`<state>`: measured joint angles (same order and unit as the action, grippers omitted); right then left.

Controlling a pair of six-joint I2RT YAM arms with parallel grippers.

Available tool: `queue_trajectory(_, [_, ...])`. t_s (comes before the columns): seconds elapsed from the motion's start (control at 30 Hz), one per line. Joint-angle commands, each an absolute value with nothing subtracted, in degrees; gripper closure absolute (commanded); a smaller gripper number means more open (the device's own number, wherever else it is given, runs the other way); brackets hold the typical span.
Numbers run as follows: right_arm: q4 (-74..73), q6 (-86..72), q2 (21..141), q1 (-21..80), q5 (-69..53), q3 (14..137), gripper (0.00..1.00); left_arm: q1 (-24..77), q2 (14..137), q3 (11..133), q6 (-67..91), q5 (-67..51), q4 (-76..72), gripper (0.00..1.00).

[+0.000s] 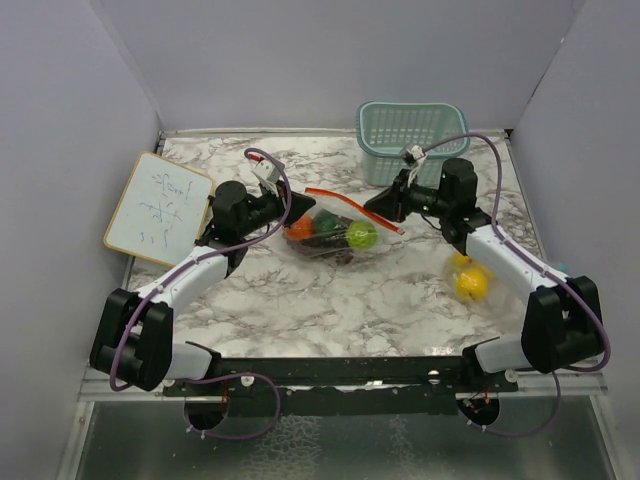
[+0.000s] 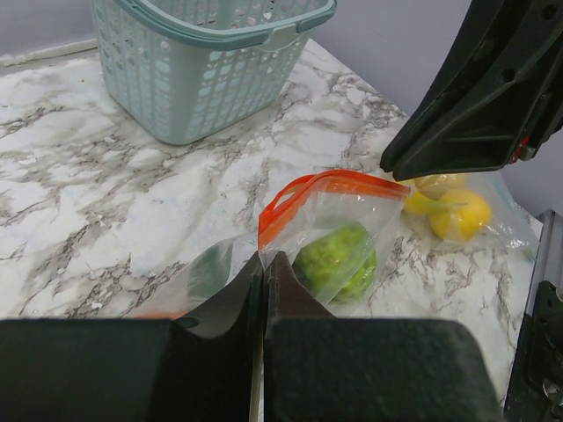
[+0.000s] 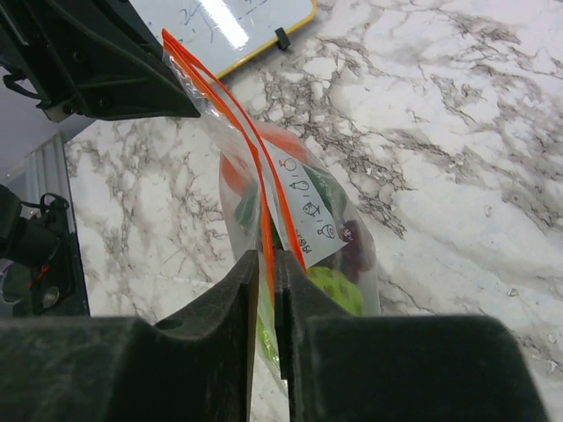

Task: Open the zip-top bag and remove the fake food
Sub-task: Unzip the zipper food storage bag at the center of the board, then open the zipper of the food storage bag at the center of the board.

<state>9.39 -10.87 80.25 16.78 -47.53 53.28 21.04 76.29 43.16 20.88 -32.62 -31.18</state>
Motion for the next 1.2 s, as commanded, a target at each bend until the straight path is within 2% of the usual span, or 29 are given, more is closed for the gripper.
queue_trajectory(0.0, [12.57, -11.79, 80.22, 17.35, -48.73, 51.00, 0.92, 21.27, 75.58, 43.80, 20.65, -34.51, -31.92, 1.00])
queue_trajectory(0.13, [12.76, -12.00, 79.97, 17.47, -49.20, 49.84, 0.95, 21.28, 75.74, 44.07, 20.32, -34.17, -31.41, 1.00])
queue_trajectory(0.47, [12.89, -12.34, 80.06, 18.42, -51.03, 48.74, 0.89, 21.28, 75.80, 43.78, 19.86, -33.25, -30.96, 1.00])
queue_trajectory(0.5, [12.91, -12.31, 80.02, 18.52, -51.32, 48.48, 0.86, 21.27, 75.83, 43.77, 19.91, -33.11, -30.82, 1.00])
queue_trajectory(0.6, [13.16, -12.41, 79.69, 18.72, -51.57, 47.71, 0.64, 21.27, 76.01, 43.94, 19.85, -32.96, -30.52, 1.00])
queue_trajectory(0.7, [13.10, -12.14, 79.20, 18.76, -51.04, 47.09, 0.63, 21.28, 76.10, 43.89, 19.88, -32.96, -30.50, 1.00])
queue_trajectory(0.8, [12.76, -11.96, 79.55, 18.81, -51.06, 46.95, 0.71, 21.34, 76.03, 43.96, 20.11, -32.96, -30.56, 1.00])
queue_trajectory(0.87, [12.82, -11.86, 79.85, 18.81, -50.59, 46.93, 0.71, 21.34, 75.94, 43.99, 20.33, -33.11, -30.66, 1.00])
queue_trajectory(1.07, [10.13, -8.81, 80.86, 18.81, -46.16, 49.94, 0.49, 21.38, 75.21, 44.11, 20.31, -33.99, -30.20, 1.00])
queue_trajectory(1.17, [8.64, -6.67, 82.22, 18.81, -44.84, 52.79, 0.45, 21.41, 74.91, 43.74, 20.56, -34.68, -30.68, 1.00])
